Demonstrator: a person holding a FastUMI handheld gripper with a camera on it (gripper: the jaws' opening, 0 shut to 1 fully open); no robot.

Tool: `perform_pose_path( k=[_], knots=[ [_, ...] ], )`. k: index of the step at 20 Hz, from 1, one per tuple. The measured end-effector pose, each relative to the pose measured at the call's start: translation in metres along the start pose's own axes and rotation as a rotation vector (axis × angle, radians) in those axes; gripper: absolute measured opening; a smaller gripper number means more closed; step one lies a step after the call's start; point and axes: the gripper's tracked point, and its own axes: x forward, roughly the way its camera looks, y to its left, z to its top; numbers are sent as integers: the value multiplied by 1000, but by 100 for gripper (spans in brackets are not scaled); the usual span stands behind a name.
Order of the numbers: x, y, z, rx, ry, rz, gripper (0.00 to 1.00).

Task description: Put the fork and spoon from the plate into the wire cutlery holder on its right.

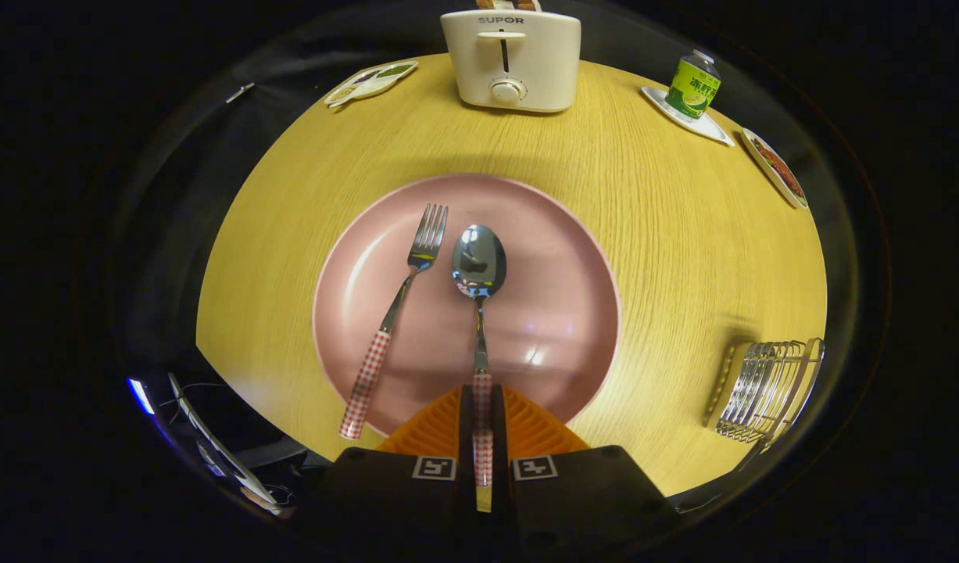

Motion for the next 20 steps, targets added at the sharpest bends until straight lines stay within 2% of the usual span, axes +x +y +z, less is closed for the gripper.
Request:
perform_pose_path(
  k=[2,5,9,12,14,20],
  knots=[
    [-8,-1,5,22,-21,17,12],
    [-36,1,12,35,-74,85,12],
    [-92,-14,24,1,-176,175,12],
    [-139,-35,16,20,-161,246,12],
    [-166,-64,13,-8,-164,230,12],
    [-209,-165,-20,-82,-55,84,12]
  ],
)
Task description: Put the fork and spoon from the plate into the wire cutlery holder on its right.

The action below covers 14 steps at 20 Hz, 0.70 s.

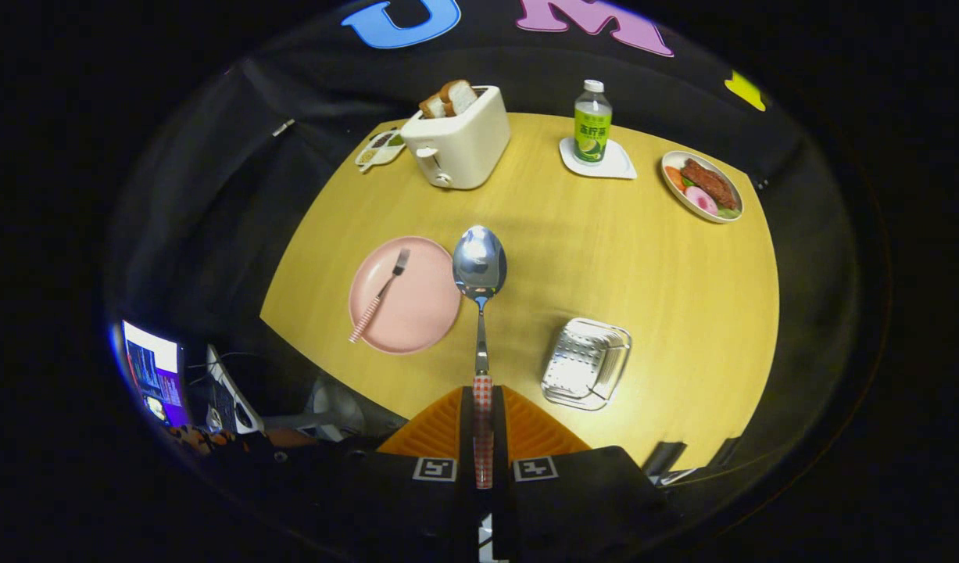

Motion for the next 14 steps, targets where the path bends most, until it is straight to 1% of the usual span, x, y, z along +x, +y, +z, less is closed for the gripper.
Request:
perform_pose_path(
  k=[2,4,7,10,14],
  knots=[
    [-5,-24,-14,-14,57,-37,12],
    [-5,-44,-30,-31,141,-68,12],
    [-3,-67,-55,-64,306,-93,12],
    [4,-82,-69,-105,462,-117,12],
    [24,-86,-70,-133,615,-140,11]
  ],
)
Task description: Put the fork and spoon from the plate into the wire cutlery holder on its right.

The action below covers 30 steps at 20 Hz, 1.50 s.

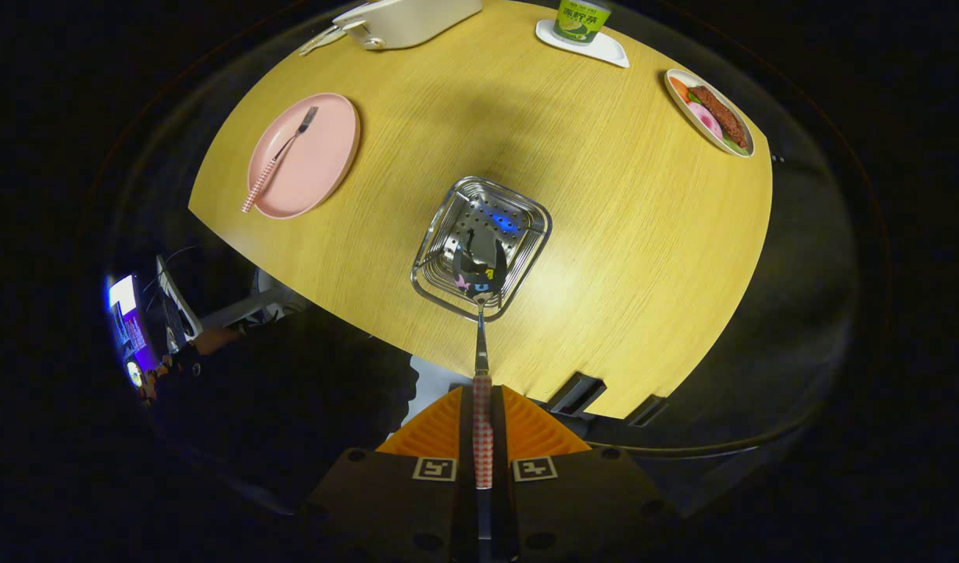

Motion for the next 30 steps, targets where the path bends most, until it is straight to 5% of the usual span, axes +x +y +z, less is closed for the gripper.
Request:
perform_pose_path(
  k=[10,20,25,27,30],
  knots=[
    [22,-1,37,-2,160,-34,11],
    [30,2,62,45,105,-10,15],
    [14,-8,67,43,-21,-15,30],
    [6,-11,71,56,-105,-6,52],
    [-14,-6,79,123,-242,45,53]
  ],
)
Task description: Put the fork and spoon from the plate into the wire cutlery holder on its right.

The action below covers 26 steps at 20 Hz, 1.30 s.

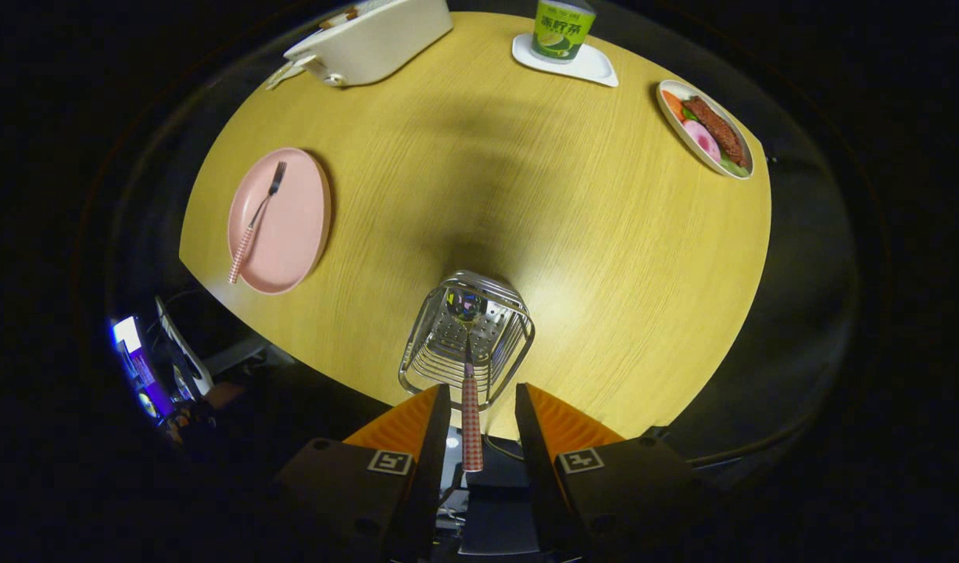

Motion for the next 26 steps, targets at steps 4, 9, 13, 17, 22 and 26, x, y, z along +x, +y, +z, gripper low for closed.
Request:
perform_pose_path(
  k=[4,9,13,17,22,26],
  knots=[
    [-36,32,8,75,-173,97,54],
    [-67,101,15,52,-305,196,54],
    [-65,170,30,-3,-353,265,54],
    [-42,236,49,-7,-320,352,54],
    [-6,288,79,68,-274,402,54],
    [30,308,96,115,-229,384,54]
  ],
)
